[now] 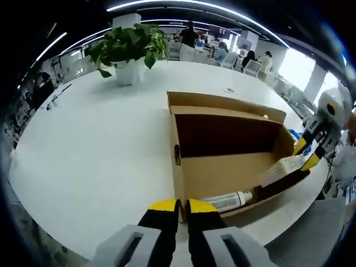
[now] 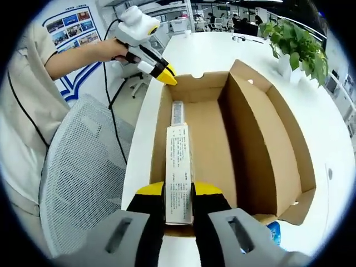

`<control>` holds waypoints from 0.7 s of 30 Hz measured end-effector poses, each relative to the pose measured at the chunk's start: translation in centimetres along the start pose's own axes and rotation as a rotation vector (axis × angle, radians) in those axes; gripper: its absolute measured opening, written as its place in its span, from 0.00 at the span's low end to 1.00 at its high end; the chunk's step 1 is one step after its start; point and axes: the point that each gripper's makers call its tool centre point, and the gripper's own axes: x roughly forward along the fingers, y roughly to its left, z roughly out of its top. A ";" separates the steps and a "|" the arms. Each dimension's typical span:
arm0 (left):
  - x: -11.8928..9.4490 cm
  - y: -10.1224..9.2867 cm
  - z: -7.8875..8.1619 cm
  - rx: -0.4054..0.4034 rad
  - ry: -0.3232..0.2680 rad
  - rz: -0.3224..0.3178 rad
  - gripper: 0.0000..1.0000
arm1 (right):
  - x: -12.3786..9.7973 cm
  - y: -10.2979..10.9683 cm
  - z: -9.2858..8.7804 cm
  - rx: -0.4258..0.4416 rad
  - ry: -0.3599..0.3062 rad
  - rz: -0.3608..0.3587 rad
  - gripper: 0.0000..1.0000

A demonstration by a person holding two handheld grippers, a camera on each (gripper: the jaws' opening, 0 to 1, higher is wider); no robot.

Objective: Operate the shoe box by opening the lid, removing the specified soft item, and placing it in the target area until the item is outside and the box remains undamaged.

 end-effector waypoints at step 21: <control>-0.1 -0.1 -0.2 0.003 0.004 0.009 0.04 | -5.3 0.8 2.2 -0.058 -0.072 -0.057 0.15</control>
